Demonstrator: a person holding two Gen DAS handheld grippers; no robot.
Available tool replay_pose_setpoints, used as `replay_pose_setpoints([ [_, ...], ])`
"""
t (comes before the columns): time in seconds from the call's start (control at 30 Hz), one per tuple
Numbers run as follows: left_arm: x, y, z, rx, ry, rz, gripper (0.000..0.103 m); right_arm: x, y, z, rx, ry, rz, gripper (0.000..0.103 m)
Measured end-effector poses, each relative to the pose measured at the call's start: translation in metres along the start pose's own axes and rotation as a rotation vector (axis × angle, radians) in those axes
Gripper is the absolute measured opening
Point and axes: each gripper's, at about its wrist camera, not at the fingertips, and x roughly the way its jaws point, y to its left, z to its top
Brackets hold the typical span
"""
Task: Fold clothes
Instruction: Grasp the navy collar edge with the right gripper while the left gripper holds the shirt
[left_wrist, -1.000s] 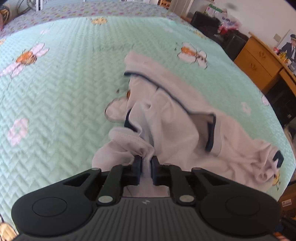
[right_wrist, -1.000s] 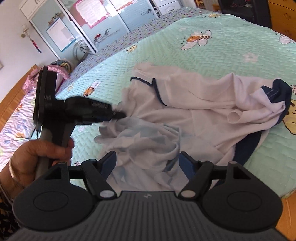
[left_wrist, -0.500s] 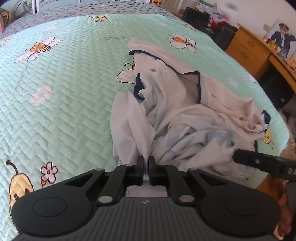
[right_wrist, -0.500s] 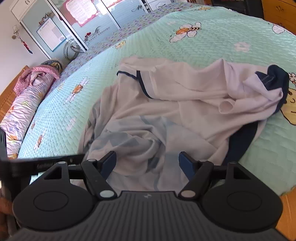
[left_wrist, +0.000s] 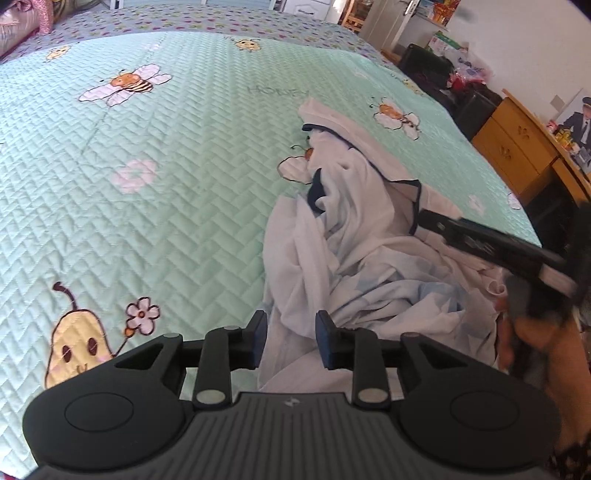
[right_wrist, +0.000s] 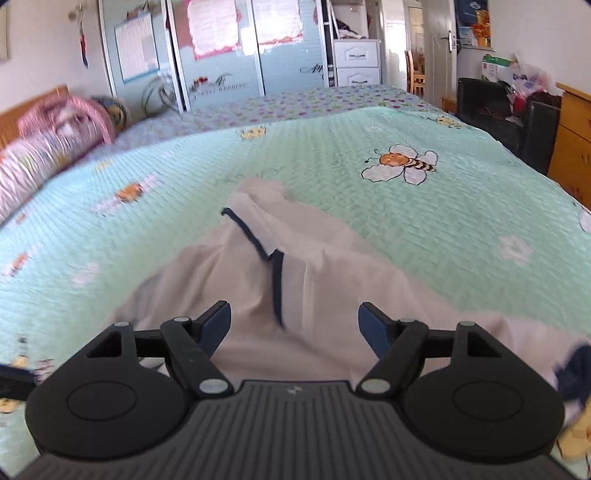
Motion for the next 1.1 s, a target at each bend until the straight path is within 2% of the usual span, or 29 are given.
replay_pose_setpoints([
  [0.1,0.0,0.001,0.0,-0.007,0.006,0.004,0.037,0.026,-0.002,0.005,-0.03,0.019,-0.031,0.073],
  [0.13,0.001,0.001,0.0,-0.006,0.006,0.003,0.038,0.032,-0.004,0.004,-0.029,0.029,-0.047,0.052],
  [0.17,0.001,0.0,0.0,-0.005,0.007,0.002,0.038,0.035,-0.009,0.004,-0.002,0.042,-0.045,0.017],
  [0.23,0.002,-0.002,0.0,-0.003,0.008,0.001,0.039,0.029,-0.023,0.001,0.109,0.033,-0.005,0.011],
  [0.3,0.003,-0.003,0.0,-0.001,0.01,-0.001,0.039,0.009,-0.036,-0.005,0.173,-0.035,0.026,0.009],
  [0.43,0.005,-0.006,0.0,0.003,0.012,-0.004,0.039,-0.044,-0.069,-0.02,0.307,-0.147,0.034,0.009],
  [0.53,0.006,-0.01,0.0,0.011,0.013,-0.007,0.039,-0.084,-0.1,-0.034,0.403,-0.203,0.003,0.009],
  [0.7,0.006,-0.028,0.0,0.091,-0.004,-0.009,0.041,-0.137,-0.137,-0.062,0.471,-0.254,-0.101,0.009],
  [0.77,0.007,-0.036,0.0,0.129,-0.009,-0.006,0.043,-0.146,-0.147,-0.074,0.479,-0.238,-0.143,0.009],
  [0.87,0.014,-0.053,0.006,0.189,-0.005,-0.015,0.043,-0.135,-0.163,-0.086,0.526,-0.155,-0.168,0.009],
  [1.0,0.022,-0.086,0.025,0.283,-0.04,-0.043,0.044,-0.107,-0.165,-0.095,0.6,-0.035,-0.153,0.01],
  [1.1,0.03,-0.116,0.044,0.369,-0.076,-0.079,0.049,-0.091,-0.153,-0.101,0.595,0.018,-0.135,0.015],
])
